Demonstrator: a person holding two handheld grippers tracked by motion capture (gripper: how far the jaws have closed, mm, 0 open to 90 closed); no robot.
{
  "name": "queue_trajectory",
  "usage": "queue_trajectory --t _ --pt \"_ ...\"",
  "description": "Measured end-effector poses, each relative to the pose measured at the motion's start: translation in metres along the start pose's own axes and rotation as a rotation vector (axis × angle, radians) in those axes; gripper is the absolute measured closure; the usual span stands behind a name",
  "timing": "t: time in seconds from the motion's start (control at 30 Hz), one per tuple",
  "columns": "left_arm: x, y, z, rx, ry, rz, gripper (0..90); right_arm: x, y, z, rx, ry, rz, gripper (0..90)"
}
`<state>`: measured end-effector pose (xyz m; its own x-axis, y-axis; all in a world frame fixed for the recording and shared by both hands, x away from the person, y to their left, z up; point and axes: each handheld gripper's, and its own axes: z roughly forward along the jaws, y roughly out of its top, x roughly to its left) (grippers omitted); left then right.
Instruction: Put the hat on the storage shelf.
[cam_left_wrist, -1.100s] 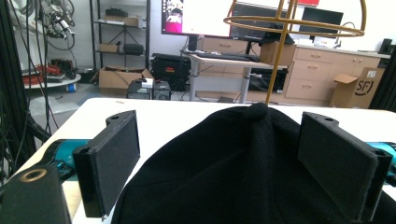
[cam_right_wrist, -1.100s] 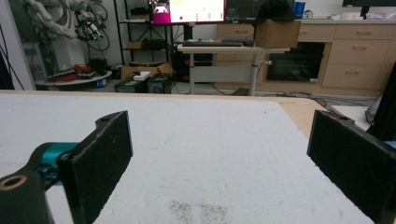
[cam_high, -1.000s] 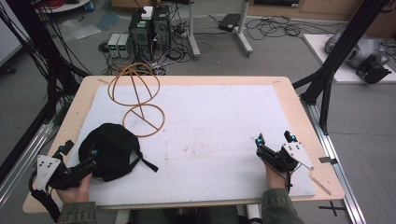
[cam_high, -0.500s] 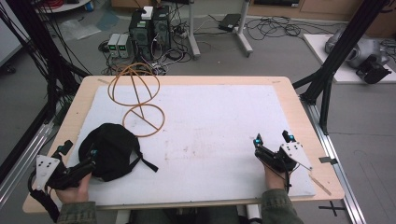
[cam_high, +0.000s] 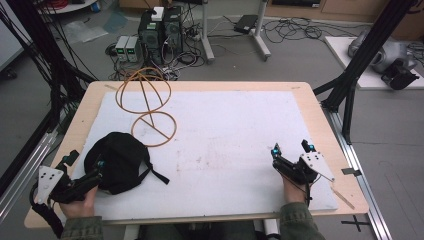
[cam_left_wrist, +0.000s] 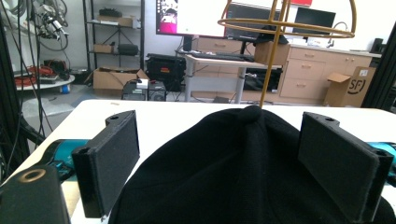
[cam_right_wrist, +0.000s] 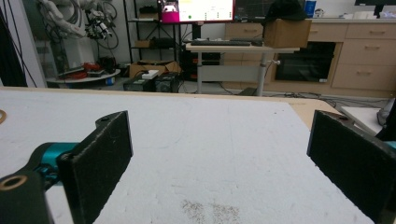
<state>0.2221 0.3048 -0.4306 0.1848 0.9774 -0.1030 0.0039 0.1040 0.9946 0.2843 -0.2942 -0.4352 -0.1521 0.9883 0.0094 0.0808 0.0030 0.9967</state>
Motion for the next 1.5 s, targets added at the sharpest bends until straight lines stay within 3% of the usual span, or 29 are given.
queue_trajectory --t 0.4,0.67,0.77,1.13,1.33,1.47,1.5 --pt "0.001 0.002 0.001 0.042 -0.011 0.015 13.5 0.000 0.000 0.000 -0.001 0.010 -0.001 5.9" --pt "0.003 0.004 0.006 0.121 -0.048 0.036 13.4 0.001 0.000 0.000 0.004 0.013 0.004 5.9" --pt "0.001 0.004 0.007 0.150 -0.051 0.075 13.4 0.000 0.000 0.001 0.003 0.015 0.000 5.9" --pt "-0.001 0.001 0.011 0.205 -0.061 0.089 15.1 0.000 0.000 0.001 0.003 0.018 0.006 5.9" --pt "0.000 -0.002 0.015 0.256 -0.109 0.084 25.2 0.000 0.000 0.001 0.005 0.020 0.007 5.9" --pt "0.000 -0.002 0.016 0.276 -0.138 0.061 44.6 0.000 0.000 0.001 0.003 0.019 0.003 5.9" --pt "0.001 -0.002 0.017 0.298 -0.156 0.026 54.0 0.000 0.000 0.001 0.002 0.018 0.003 5.9"
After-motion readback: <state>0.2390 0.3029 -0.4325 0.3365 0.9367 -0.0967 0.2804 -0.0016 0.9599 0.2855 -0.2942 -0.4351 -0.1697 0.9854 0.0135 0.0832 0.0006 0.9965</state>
